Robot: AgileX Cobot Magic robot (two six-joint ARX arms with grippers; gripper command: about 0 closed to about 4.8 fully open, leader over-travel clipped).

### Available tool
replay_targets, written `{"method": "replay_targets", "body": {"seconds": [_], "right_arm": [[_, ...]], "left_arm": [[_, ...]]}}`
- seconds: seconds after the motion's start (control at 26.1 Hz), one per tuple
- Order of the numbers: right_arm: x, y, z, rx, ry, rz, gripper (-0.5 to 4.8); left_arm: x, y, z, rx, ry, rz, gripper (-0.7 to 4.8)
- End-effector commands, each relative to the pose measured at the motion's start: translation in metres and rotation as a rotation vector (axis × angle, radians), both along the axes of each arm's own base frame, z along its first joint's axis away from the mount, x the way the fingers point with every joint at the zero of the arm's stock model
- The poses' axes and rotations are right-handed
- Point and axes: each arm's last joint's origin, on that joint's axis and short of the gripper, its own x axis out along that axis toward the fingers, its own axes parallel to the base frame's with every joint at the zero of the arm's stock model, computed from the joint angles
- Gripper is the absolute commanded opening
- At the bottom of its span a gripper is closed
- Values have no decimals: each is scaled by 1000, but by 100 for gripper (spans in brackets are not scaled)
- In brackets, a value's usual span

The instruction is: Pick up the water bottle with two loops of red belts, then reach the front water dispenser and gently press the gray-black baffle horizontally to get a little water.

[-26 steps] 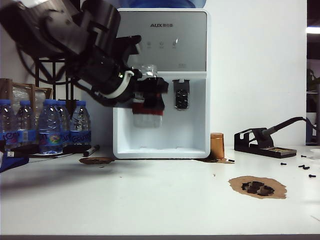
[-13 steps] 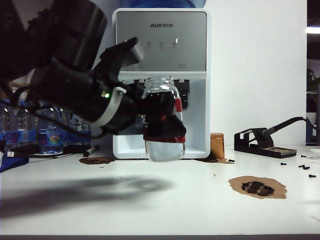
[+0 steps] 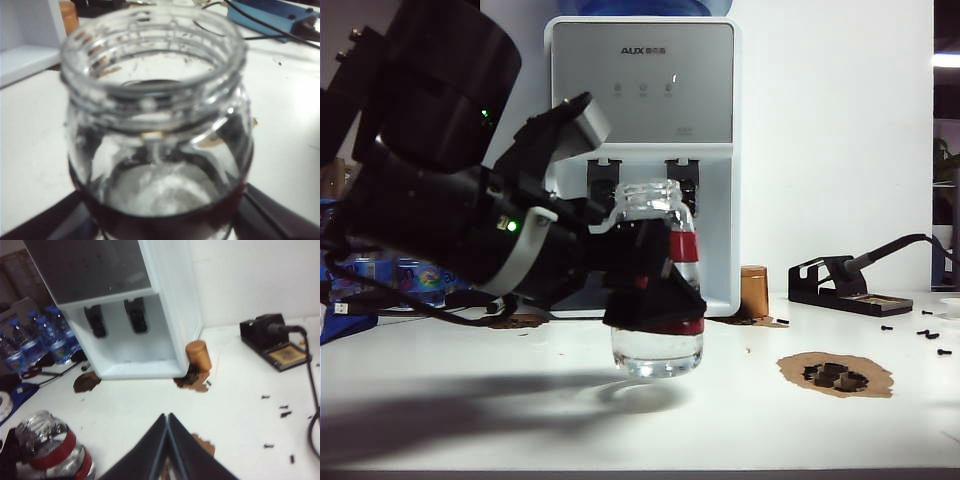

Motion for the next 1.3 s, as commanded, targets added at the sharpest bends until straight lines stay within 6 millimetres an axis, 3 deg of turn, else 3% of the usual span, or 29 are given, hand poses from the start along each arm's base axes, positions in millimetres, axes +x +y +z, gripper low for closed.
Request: {"method": "replay_targets", "body": {"seconds": [0.04,0.23,0.5,0.65,0.69,0.73,0.77,0.92,1.03,1.11,1.3], "right_arm": [[5,4,-17,57,60,90,-2],[9,8,-51,168,199,190,-2],[13,7,-52,100,111,173,-2],[18,7,-72,59,86,161,-2],[19,7,-77,55,91,162,-2],[19,7,-85,38,100,167,-2],[19,7,-88,27,102,171,-2],[19,7,-102,3,121,179,-2],[20,8,-107,-42,76,200,-2],[21,8,-106,-46,47,194,-2],[21,7,-110,-75,84,159,-2]], "left_arm": [[0,0,5,-20,-48,-9,-4],[-4,6,-4,21,-51,-10,-5],[-7,10,-8,35,-71,-5,-5],[-7,10,-11,48,-67,14,7],[-7,10,-11,52,-70,25,65],[-7,10,-11,51,-71,24,198],[-7,10,-11,50,-71,24,242],[-6,10,-10,44,-77,24,267],[-6,10,-8,29,-90,24,377],[-6,9,-8,25,-93,21,386],[-6,9,-8,23,-94,21,479]]}}
